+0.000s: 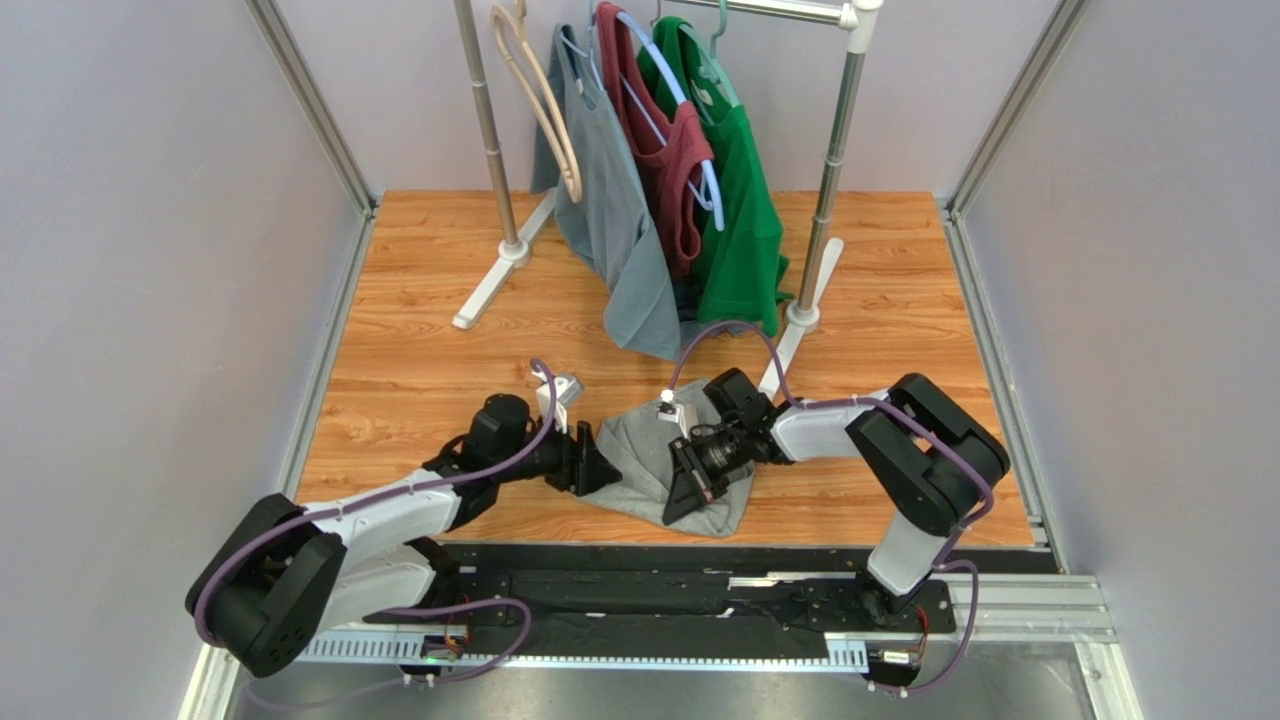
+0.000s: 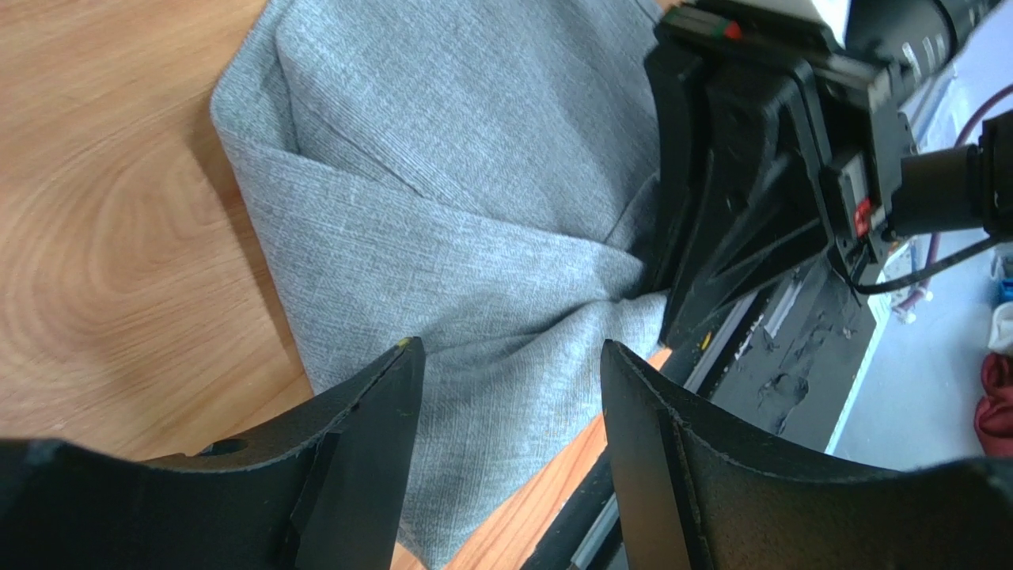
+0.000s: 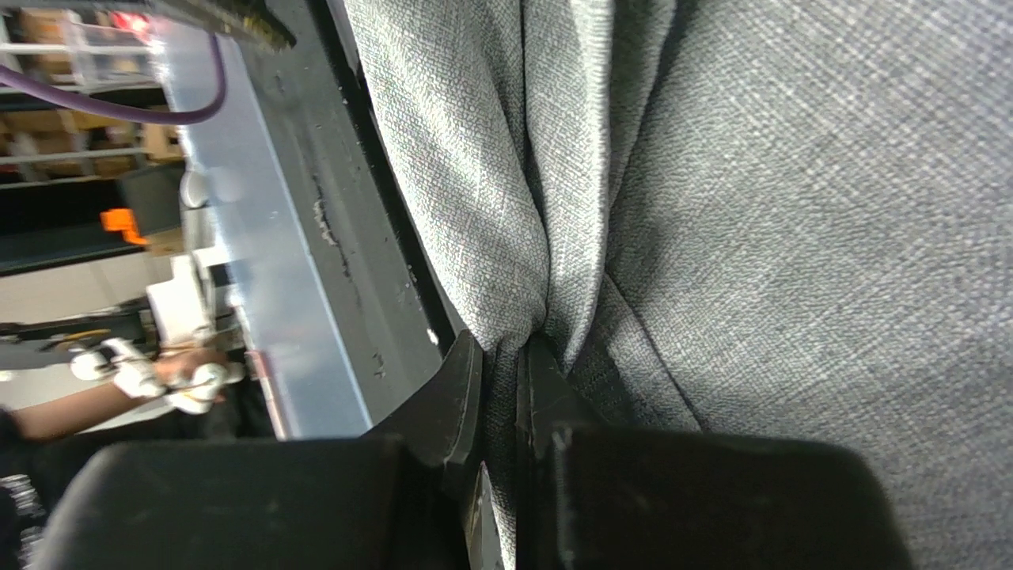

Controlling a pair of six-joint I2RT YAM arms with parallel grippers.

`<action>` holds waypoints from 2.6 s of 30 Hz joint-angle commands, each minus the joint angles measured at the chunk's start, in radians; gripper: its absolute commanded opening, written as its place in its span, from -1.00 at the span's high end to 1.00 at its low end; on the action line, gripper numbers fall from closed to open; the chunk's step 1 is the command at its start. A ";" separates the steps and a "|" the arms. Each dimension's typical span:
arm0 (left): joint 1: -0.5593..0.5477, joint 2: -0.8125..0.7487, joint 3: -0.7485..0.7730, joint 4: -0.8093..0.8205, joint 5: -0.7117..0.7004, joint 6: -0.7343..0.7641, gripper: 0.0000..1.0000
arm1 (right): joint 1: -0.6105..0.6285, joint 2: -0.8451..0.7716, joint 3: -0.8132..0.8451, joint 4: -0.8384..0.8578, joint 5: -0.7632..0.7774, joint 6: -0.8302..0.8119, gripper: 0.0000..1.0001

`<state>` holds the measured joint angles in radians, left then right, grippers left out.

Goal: Fold the napkin, place the utensils inside, and roll it up
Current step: Roll the napkin at the center of the board.

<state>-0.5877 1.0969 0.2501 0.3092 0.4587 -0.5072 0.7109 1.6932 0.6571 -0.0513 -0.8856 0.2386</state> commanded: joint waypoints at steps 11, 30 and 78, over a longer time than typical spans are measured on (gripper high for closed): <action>-0.213 0.072 0.074 0.107 -0.046 0.175 -0.31 | -0.133 0.190 0.104 -0.196 -0.130 -0.081 1.00; -0.366 0.247 0.193 0.025 -0.106 0.346 -0.32 | -0.177 0.234 0.127 -0.214 -0.181 -0.078 1.00; -0.498 0.489 0.321 -0.219 -0.244 0.299 0.29 | -0.231 0.146 0.170 -0.274 -0.113 -0.036 0.23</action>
<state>-1.0588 1.5120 0.5751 0.2481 0.1802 -0.1730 0.5014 1.9320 0.8154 -0.3714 -1.1412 0.1722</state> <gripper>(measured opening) 0.393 0.240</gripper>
